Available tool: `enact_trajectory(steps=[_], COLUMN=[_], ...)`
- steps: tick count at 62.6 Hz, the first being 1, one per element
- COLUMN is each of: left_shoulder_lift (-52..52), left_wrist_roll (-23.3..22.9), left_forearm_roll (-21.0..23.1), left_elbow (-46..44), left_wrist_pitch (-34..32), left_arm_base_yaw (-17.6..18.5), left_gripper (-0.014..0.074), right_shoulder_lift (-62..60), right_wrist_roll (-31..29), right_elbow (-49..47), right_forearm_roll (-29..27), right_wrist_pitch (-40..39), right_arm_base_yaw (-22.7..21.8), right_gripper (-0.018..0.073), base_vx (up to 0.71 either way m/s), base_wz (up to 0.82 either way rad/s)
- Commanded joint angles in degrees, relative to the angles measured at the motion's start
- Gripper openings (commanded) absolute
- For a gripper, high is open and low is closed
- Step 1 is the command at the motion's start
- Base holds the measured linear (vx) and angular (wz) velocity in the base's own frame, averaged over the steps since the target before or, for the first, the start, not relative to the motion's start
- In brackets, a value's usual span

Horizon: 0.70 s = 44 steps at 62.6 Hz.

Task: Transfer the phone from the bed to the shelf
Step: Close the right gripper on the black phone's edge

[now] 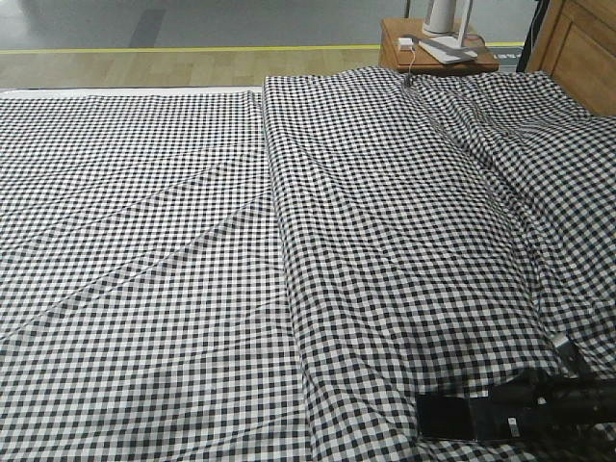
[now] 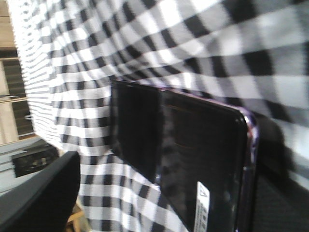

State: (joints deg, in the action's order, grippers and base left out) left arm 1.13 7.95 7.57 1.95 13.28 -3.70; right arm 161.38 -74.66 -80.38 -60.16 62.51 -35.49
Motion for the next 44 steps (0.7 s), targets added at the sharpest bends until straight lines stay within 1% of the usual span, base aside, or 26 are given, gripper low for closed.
enact_trajectory(steps=[1,10,17,21,29,37,44], left_shoulder_lift=[0.4,0.4,0.4,0.4,0.4,0.4,0.4], left_wrist_roll=[-0.2,-0.2,-0.2,-0.2,-0.2,-0.2,-0.2], left_forearm_roll=[0.4,0.4,0.4,0.4,0.4,0.4,0.4], left_elbow=[0.1,0.1,0.1,0.1,0.1,0.1,0.1], left_wrist_pitch=[-4.2,-4.2,-4.2,-4.2,-4.2,-4.2,-4.2], left_arm_base_yaw=[-0.1,-0.1,-0.1,-0.1,-0.1,-0.1,-0.1], left_gripper=[0.0001,0.0001,0.0001,0.0001,0.0001,0.0001,0.0001], right_shoulder_lift=[-2.9,-2.9,-2.9,-2.9,-2.9,-2.9,-2.9], right_wrist_roll=[-0.6,-0.6,-0.7,-1.0,-2.6,-2.7,-2.7], right_elbow=[-0.4,-0.4,-0.4,-0.4,-0.4,-0.4,-0.4], right_forearm_roll=[-1.6,-1.5,-1.4,-1.2,-0.6,-0.2,-0.2], right_wrist_pitch=[5.9,5.9,5.9,5.9,5.9,5.9,5.9], right_arm_base_yaw=[-0.2,-0.2,-0.2,-0.2,-0.2,-0.2,-0.3], right_gripper=[0.0575,0.0526,0.0432,0.0357,0.0170,-0.0012,-0.0011], base_vx=[0.00,0.00,0.00,0.00,0.00,0.00,0.00], base_wz=[0.00,0.00,0.00,0.00,0.00,0.00,0.00])
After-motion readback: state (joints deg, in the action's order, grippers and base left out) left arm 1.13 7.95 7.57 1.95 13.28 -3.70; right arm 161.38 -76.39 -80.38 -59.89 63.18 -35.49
